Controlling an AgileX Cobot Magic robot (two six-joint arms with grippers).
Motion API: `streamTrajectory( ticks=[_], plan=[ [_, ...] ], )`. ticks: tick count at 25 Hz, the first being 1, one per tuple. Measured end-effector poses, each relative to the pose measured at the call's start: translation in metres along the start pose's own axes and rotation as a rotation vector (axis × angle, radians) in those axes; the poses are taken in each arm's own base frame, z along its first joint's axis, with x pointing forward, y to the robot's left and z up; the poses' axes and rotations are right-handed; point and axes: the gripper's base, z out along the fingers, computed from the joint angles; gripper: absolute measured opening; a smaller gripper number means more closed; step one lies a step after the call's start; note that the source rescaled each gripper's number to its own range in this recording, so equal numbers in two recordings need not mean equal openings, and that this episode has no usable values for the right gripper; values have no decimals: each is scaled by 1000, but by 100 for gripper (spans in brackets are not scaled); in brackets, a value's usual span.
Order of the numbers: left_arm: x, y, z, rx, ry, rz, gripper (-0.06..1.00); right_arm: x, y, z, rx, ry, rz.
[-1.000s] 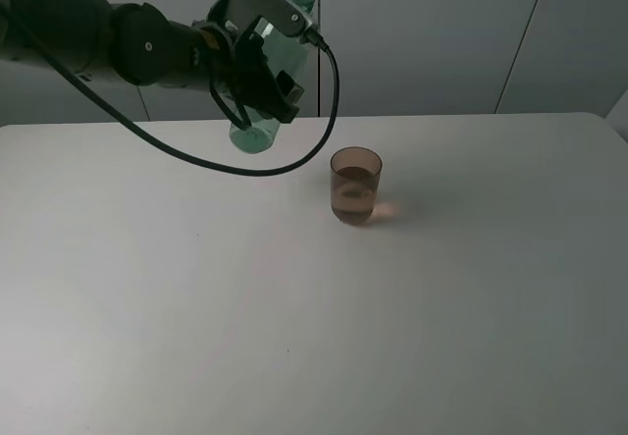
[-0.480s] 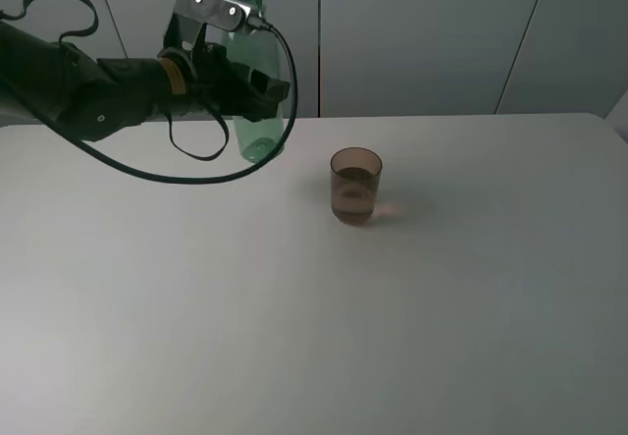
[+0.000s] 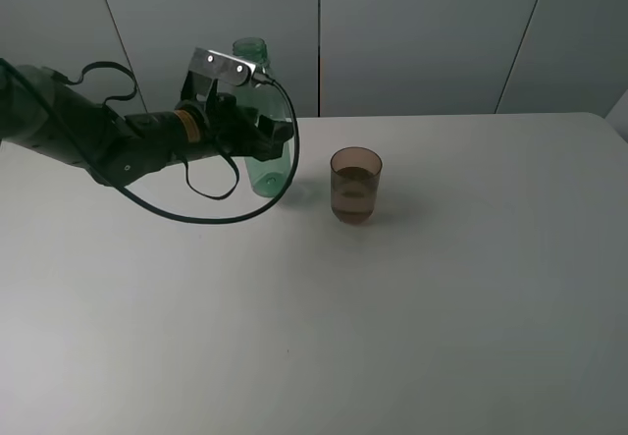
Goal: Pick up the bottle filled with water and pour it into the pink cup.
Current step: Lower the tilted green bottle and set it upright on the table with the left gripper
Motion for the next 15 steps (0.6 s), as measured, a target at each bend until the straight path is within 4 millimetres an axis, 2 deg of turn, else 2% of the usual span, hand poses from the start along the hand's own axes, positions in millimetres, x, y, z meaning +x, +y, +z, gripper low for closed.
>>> streamTrajectory(
  ticks=[7,15],
  plan=[
    [12,1,5,3,18,32,3,0,0,0,0,0,0],
    [12,1,5,2,16,33,3,0,0,0,0,0,0]
  ],
)
